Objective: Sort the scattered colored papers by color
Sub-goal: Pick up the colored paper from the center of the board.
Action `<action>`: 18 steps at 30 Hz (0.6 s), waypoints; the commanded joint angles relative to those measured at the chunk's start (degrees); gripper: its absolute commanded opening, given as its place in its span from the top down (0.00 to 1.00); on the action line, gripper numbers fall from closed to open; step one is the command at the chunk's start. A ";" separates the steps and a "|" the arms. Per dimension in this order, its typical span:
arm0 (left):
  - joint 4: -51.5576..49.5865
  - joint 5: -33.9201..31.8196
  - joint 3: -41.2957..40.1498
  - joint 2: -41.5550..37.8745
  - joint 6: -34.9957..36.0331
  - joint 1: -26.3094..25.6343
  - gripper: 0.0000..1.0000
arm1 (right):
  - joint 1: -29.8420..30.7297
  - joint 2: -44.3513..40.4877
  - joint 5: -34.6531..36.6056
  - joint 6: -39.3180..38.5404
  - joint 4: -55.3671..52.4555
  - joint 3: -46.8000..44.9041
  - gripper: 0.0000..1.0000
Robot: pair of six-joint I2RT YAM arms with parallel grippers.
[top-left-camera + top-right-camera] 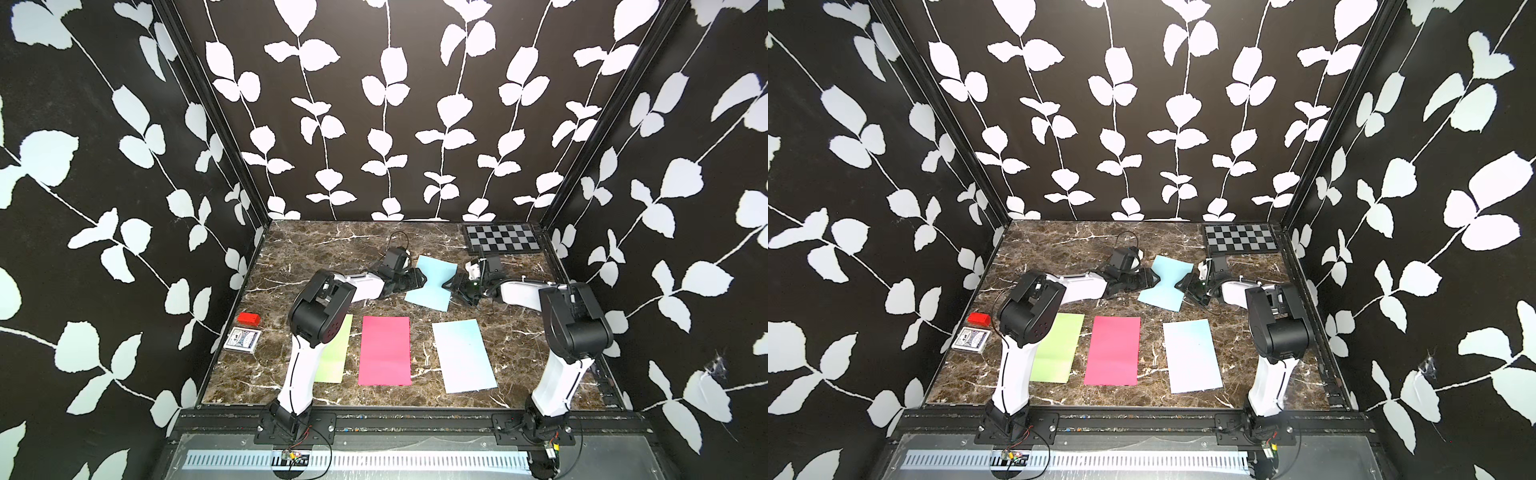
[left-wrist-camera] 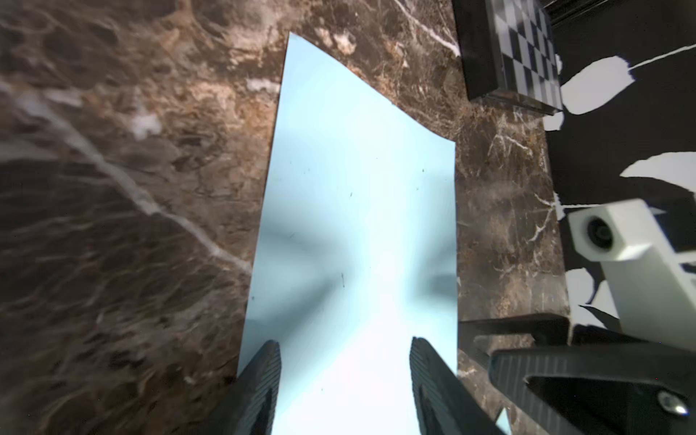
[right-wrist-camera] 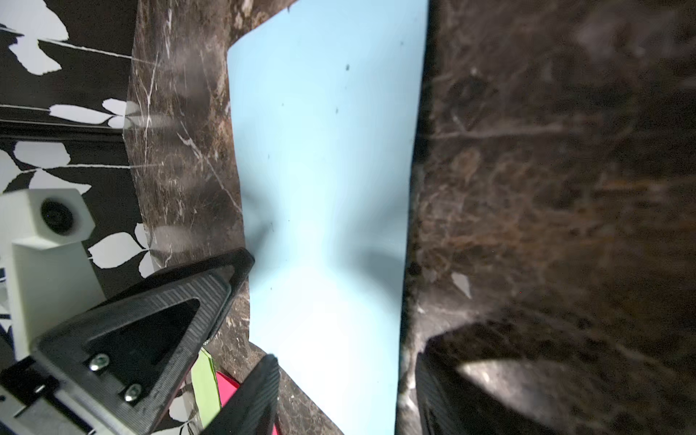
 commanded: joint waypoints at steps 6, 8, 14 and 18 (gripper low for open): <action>1.91 3.76 0.49 0.51 -1.55 2.00 0.42 | -0.44 5.71 -2.15 -2.13 -0.28 4.42 0.47; 1.75 3.91 0.48 0.73 -1.58 2.02 0.42 | -0.52 6.71 -2.71 -1.58 0.93 4.43 0.49; 1.68 5.06 0.45 2.09 -2.50 2.19 0.42 | -0.51 8.22 -4.02 -0.53 3.71 4.51 0.57; 2.40 5.42 -0.05 2.58 -3.30 2.31 0.42 | -0.49 8.31 -4.74 1.01 6.50 3.98 0.61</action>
